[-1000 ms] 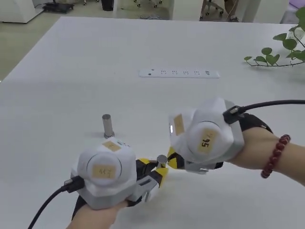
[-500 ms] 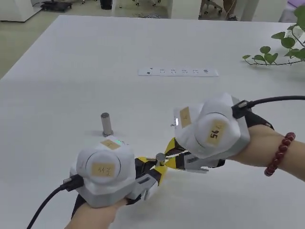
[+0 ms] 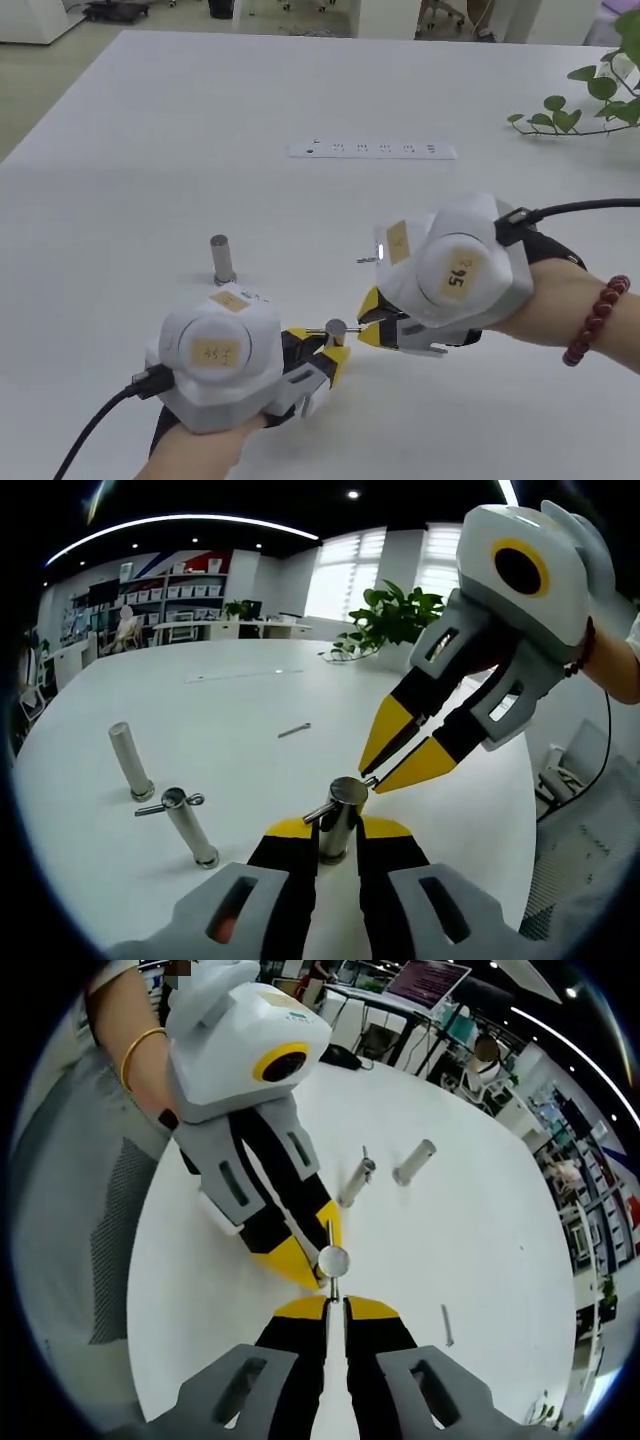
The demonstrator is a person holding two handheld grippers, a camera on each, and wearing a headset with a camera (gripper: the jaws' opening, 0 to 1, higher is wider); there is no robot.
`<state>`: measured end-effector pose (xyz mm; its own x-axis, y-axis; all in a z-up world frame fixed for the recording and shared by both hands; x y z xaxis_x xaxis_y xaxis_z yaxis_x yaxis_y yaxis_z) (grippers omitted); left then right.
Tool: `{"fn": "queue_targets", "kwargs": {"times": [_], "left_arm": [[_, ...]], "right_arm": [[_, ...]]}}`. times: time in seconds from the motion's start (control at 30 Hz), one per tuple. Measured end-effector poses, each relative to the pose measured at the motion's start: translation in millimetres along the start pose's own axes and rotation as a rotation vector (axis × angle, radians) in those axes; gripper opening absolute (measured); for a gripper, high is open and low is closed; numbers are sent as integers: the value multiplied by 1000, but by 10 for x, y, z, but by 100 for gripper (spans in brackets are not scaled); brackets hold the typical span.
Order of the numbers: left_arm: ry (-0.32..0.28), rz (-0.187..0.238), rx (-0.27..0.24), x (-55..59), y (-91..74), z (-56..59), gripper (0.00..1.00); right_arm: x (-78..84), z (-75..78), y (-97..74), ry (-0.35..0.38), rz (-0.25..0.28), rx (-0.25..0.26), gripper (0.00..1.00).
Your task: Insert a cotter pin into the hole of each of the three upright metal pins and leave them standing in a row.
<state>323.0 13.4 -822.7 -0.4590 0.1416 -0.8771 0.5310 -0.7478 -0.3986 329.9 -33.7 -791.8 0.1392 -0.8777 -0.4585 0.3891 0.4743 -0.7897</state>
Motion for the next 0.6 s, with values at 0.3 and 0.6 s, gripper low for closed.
{"fn": "queue_targets", "kwargs": {"times": [0.3, 0.6], "left_arm": [[-2, -1, 1, 10, -2, 1, 13], [-2, -2, 1, 8, -1, 1, 13]], "right_arm": [[-25, -19, 18, -8, 4, -7, 5], [-58, -14, 30, -8, 11, -4, 5]]}}
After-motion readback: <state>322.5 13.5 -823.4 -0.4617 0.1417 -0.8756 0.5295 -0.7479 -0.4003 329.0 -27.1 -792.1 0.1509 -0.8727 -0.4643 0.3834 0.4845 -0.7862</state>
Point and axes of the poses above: the centre of the closed fingertips' face, and the gripper's own axes: y roughly forward along the fingers, z roughly to its right, x roughly out of its underside, the point moved 3 cm from there along -y, roughly backward along the fingers, and after that the axes turned 9 degrees about x, right-handed, at the moved point
